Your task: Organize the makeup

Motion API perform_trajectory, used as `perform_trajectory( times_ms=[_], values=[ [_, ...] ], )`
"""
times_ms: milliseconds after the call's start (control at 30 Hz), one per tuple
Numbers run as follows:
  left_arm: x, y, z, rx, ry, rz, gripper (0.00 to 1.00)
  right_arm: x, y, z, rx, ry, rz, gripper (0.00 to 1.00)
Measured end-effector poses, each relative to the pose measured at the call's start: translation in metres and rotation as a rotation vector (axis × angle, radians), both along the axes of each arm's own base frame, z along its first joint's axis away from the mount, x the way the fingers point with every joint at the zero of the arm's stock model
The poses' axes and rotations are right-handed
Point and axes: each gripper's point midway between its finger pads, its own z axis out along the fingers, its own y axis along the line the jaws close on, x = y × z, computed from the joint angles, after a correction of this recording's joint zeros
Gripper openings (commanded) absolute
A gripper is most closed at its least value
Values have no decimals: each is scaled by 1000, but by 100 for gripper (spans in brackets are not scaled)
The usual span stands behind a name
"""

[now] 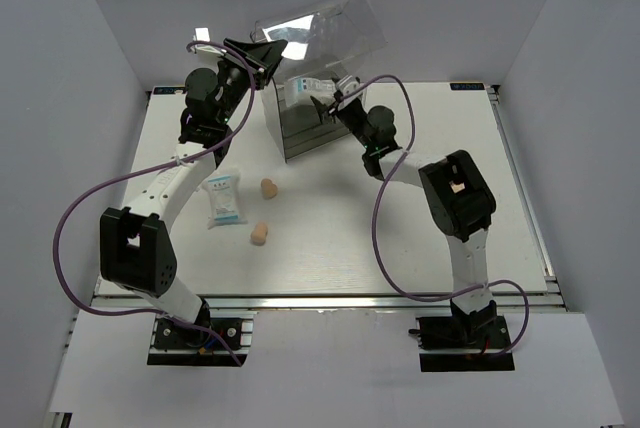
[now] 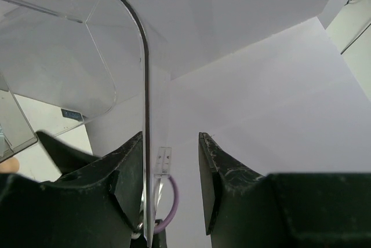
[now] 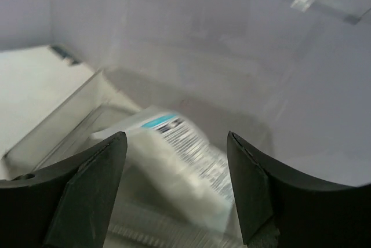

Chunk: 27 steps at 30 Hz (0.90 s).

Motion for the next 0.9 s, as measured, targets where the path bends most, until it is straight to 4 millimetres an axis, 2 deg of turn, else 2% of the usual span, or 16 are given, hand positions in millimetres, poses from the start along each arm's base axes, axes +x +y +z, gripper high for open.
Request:
perform_trajectory(
  times_ms=[67, 167, 300, 400, 433, 500, 600, 667, 700, 900],
  values=[
    [0, 0, 0, -2, 1, -1, 50, -11, -1, -20, -30, 38, 29, 74],
    [1, -1, -1, -4, 0, -8, 50, -38, -6, -35, -68, 70, 81, 70],
    [1, -3, -2, -4, -1, -19, 50, -94, -14, -16, -93, 13, 203, 64],
    [0, -3, 0, -12, -6, -24, 50, -151, -16, 5, -138, -88, 366, 49],
    [0, -4, 0, -15, -7, -24, 50, -167, -14, 8, -165, -105, 430, 37],
    [0, -4, 0, -20, -6, -27, 50, -188, -2, 10, -233, -97, 536, 29],
    [0, -4, 1, -25, -6, -30, 50, -199, 38, 2, -341, 33, 672, 53],
    [0, -4, 1, -27, -5, -32, 50, -209, 68, -8, -397, 106, 744, 81],
    [0, -4, 1, -28, -4, -33, 50, -220, 82, -21, -429, 156, 786, 89],
    [0, -7, -2, -31, -1, -50, 50, -296, 132, -123, -569, 580, 935, 89]
  ],
)
